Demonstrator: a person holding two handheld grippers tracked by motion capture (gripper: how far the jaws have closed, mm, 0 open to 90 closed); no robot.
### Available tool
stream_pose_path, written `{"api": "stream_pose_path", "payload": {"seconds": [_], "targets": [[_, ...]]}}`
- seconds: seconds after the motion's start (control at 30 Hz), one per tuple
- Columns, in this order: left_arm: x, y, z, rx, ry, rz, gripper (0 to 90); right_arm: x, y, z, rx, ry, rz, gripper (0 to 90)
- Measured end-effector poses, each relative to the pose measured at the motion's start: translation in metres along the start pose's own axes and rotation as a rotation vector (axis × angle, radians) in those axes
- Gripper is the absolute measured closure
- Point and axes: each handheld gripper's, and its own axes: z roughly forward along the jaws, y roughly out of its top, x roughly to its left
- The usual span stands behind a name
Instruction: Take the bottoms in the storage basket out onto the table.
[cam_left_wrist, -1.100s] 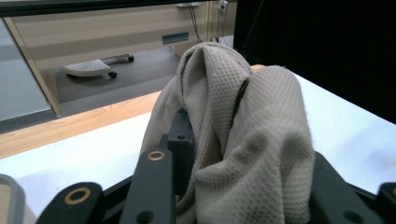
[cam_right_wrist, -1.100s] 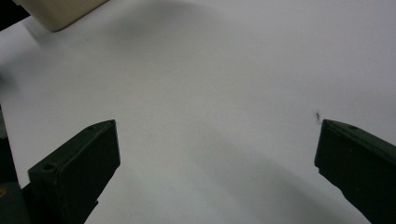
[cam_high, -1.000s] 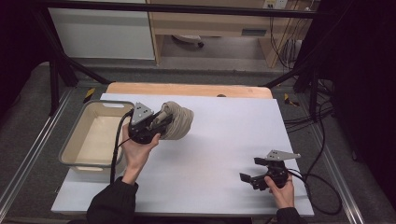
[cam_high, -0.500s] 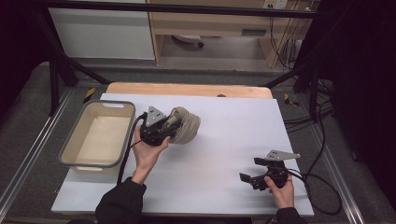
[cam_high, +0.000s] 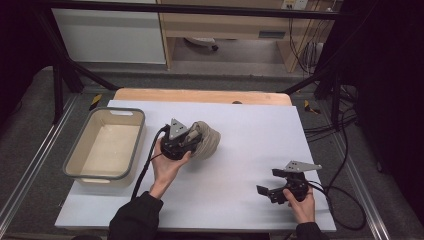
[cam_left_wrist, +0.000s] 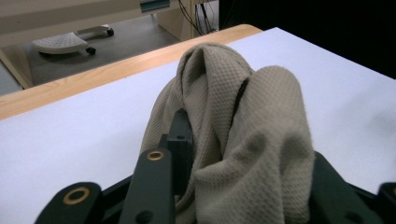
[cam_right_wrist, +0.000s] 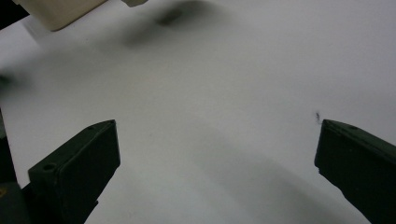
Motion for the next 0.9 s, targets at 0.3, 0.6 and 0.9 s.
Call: {"api": "stream_pose_path", "payload": {"seconds": [0.3, 0.6, 0.9], "targets": [[-0.009, -0.006, 0.011, 0.018, -0.016, 0.005, 64.5, 0.0, 0.0, 0.0, 0.001, 0.0, 0.0, 0.5], [-0.016, -0.012, 0.019, 0.04, -0.033, 0.012, 63.9, 0.0, 0.0, 0.0, 0.001, 0.0, 0.0, 0.5], [-0.022, -0.018, 0.028, 0.069, -0.043, 0.035, 62.1, 0.0, 0.0, 0.0, 0.0, 0.0, 0.0, 0.5]]}}
